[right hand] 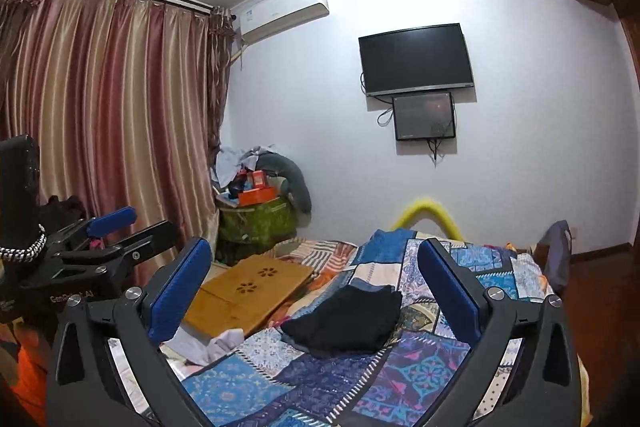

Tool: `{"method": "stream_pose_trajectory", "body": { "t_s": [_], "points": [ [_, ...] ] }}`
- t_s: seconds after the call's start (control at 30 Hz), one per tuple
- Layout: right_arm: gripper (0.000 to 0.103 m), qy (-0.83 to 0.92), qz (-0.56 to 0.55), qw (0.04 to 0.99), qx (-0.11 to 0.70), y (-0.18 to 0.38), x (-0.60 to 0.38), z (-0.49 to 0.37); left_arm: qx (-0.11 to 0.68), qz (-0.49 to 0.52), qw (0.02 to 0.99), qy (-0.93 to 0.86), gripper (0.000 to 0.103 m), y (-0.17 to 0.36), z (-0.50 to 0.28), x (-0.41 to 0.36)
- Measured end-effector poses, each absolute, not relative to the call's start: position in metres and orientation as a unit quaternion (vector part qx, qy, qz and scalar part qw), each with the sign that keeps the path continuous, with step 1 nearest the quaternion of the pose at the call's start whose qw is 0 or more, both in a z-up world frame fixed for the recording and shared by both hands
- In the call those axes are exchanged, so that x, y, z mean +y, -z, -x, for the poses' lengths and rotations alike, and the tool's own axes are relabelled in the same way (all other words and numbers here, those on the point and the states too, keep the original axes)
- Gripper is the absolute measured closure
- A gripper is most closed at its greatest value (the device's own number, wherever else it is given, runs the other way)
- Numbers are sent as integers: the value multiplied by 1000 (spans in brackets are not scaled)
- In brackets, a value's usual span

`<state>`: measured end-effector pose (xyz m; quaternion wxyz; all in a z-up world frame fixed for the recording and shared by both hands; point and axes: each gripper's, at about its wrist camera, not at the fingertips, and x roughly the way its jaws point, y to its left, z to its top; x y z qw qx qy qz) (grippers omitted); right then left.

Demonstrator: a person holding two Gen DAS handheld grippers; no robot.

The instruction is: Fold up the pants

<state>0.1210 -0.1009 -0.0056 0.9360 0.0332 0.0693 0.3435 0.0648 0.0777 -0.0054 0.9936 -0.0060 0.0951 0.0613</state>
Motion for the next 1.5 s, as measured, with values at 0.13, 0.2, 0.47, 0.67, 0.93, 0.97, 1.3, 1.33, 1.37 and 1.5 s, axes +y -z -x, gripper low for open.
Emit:
{"method": "stream_pose_trajectory", "body": {
  "t_s": [0.13, 0.2, 0.47, 0.67, 0.93, 0.97, 1.3, 1.33, 1.37, 1.5],
  "points": [
    [0, -342, -32, 936, 74, 7, -102, -121, 98, 3, 993, -60, 0, 9, -67, 77],
    [0, -340, -31, 937, 75, 6, -102, -121, 101, 3, 993, -59, 0, 11, -69, 76],
    [0, -339, -31, 936, 84, 6, -102, -123, 105, 7, 993, -58, 0, 13, -73, 77],
    [0, -338, -32, 936, 92, 5, -102, -125, 106, 7, 993, -56, 0, 15, -75, 76],
    [0, -335, -35, 937, 90, 4, -107, -124, 105, 4, 993, -51, 0, 17, -75, 76],
    [0, -334, -35, 938, 89, 4, -107, -124, 105, 3, 993, -50, 0, 17, -75, 76],
    [0, -332, -38, 938, 91, 5, -110, -125, 106, 1, 993, -41, 0, 16, -77, 75],
    [0, -332, -38, 938, 91, 4, -110, -125, 106, 1, 994, -41, 0, 15, -77, 75],
    [0, -332, -39, 938, 90, 4, -110, -126, 106, 1, 994, -41, 0, 15, -77, 75],
    [0, -329, -38, 939, 88, 5, -112, -126, 106, 3, 994, -39, 0, 15, -76, 76]
  ]
}}
